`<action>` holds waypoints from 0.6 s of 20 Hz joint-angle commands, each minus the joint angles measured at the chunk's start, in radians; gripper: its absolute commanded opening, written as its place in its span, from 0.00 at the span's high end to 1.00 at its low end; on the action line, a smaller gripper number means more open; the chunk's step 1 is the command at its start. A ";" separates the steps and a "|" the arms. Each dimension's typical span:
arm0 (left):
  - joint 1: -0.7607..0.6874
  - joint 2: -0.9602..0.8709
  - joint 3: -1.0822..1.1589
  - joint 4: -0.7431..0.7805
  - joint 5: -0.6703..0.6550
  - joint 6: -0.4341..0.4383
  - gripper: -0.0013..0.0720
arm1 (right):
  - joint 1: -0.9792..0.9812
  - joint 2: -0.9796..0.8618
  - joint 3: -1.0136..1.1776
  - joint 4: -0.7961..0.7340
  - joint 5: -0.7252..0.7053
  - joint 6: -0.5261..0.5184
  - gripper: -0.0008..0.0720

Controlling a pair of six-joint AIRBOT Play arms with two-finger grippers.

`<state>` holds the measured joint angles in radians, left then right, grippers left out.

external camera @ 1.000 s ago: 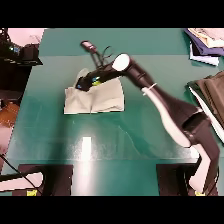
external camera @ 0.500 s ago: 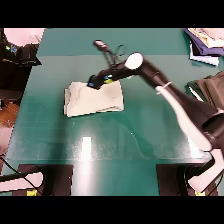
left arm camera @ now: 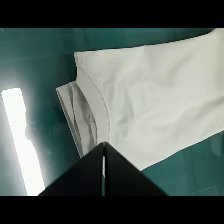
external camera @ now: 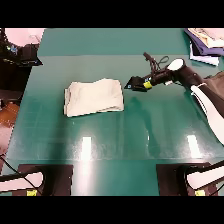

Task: Fold the shirts.

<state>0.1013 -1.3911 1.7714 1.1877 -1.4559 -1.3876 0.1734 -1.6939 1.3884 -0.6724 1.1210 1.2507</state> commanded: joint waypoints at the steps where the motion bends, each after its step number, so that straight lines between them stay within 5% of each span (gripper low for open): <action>1: 0.000 -0.001 -0.011 -0.014 -0.002 0.000 0.95 | -0.015 -0.065 -0.054 0.108 -0.015 0.006 0.03; 8: 0.000 -0.003 -0.019 -0.030 -0.003 0.000 0.95 | 0.132 -0.280 0.143 0.275 -0.059 0.003 0.04; 10: 0.000 -0.002 -0.019 -0.030 -0.004 0.000 0.95 | 0.173 -0.335 0.222 0.288 -0.070 0.003 0.14; 12: 0.000 -0.002 -0.019 -0.033 -0.005 0.000 0.95 | 0.207 -0.365 0.280 0.284 -0.095 -0.006 0.42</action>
<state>0.1013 -1.3930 1.7531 1.1580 -1.4593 -1.3872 0.3294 -1.9999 1.5810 -0.4244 1.0534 1.2537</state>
